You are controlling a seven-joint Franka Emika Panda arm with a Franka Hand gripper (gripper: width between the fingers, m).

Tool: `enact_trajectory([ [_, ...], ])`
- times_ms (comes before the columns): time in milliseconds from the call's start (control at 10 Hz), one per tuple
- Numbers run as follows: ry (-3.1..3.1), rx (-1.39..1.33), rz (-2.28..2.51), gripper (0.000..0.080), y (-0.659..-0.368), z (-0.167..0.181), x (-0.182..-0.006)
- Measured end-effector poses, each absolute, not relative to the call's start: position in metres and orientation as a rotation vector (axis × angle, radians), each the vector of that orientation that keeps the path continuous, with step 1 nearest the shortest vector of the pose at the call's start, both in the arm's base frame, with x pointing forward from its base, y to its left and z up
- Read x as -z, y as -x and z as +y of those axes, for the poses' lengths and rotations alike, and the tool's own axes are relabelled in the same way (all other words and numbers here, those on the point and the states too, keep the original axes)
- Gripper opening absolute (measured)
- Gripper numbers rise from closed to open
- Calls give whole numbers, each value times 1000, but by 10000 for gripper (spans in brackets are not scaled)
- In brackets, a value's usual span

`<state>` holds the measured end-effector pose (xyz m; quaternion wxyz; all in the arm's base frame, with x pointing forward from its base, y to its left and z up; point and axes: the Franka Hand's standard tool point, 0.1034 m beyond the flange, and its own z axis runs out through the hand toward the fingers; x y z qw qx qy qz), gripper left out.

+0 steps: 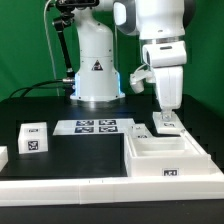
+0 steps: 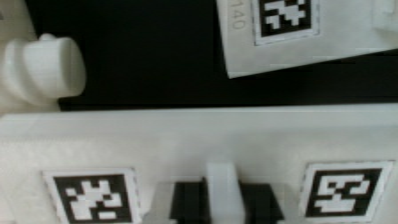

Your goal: Assemble cabinet

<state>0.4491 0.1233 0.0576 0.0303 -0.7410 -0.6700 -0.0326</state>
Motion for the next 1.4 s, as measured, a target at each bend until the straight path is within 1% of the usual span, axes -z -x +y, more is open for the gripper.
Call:
enact_trajectory([
  [200,2277,109,-2079,70,-456,121,-60],
  [700,2272,77,-2064,70,-456,118,-56],
  [1400,2281,87,-2056,70,-455,116,-55],
])
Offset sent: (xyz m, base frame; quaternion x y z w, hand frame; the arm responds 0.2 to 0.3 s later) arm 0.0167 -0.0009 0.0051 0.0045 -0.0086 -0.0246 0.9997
